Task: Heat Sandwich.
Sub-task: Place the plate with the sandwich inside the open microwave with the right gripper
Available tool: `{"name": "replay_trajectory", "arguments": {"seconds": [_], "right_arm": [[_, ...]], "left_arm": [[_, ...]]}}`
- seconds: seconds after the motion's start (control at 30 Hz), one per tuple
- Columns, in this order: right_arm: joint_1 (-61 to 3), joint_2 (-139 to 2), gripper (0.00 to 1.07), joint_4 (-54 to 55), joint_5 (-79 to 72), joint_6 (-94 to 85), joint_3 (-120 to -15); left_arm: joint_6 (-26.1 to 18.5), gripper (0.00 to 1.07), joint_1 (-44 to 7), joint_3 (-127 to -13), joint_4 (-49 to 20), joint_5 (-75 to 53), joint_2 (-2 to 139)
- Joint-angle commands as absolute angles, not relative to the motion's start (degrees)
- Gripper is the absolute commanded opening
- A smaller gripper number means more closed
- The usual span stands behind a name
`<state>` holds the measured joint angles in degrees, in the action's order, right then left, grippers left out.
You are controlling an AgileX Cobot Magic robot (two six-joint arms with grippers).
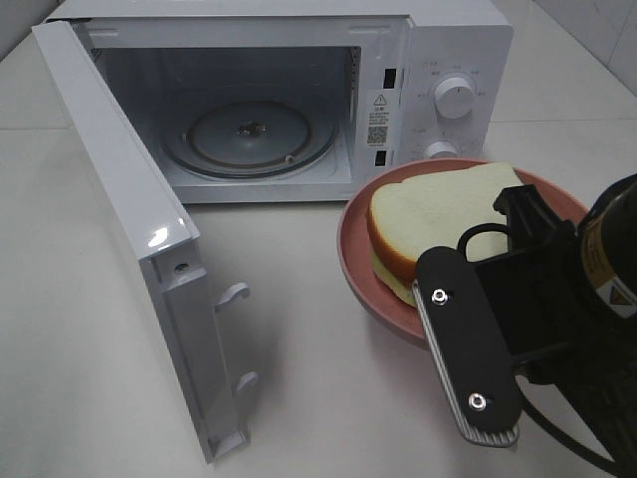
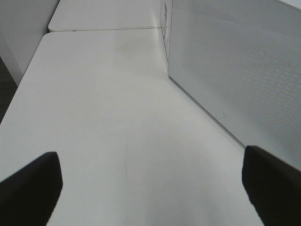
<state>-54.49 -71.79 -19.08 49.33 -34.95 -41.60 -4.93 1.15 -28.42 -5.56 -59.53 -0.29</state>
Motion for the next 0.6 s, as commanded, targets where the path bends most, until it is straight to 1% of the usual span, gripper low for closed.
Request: {"name": "replay_trajectory", "arguments": {"seconds": [0.03, 0.1, 0.17, 0.33, 0.47, 0.5, 0.6], "right_arm": [[-54.5, -71.4, 0.0, -20.1, 47.2, -38.8, -41.4], [-54.0, -71.4, 0.0, -20.1, 45.5, -41.3, -41.4], [-51.6, -71.4, 0.0, -19.0, 43.9, -44.4, -41.4], [-49.3, -71.4, 0.0, -17.0, 42.6, -50.1, -41.4], [-43.8, -71.4, 0.0, -11.1, 40.1, -63.4, -41.4], [-43.8, -71.4, 0.0, -11.1, 40.1, -63.4, -41.4], [-40.9, -71.4, 0.0, -8.9, 39.7, -70.2, -41.4]], "left_arm": [[-4.6, 0.98, 1.3, -28.4, -5.5, -59.4, -1.7], [-4.6, 0.98, 1.3, -28.4, -5.5, -59.4, -1.7], [-4.6, 0.98, 1.3, -28.4, -5.5, -59.4, -1.7], [-4.6, 0.98, 1.3, -28.4, -5.5, -59.4, -1.7], [-4.6, 0.98, 1.3, -28.4, -5.5, -59.4, -1.7], [-4.6, 0.98, 1.3, -28.4, -5.5, -59.4, -1.7], [-4.6, 0.98, 1.3, -28.4, -5.5, -59.4, -1.7]]}}
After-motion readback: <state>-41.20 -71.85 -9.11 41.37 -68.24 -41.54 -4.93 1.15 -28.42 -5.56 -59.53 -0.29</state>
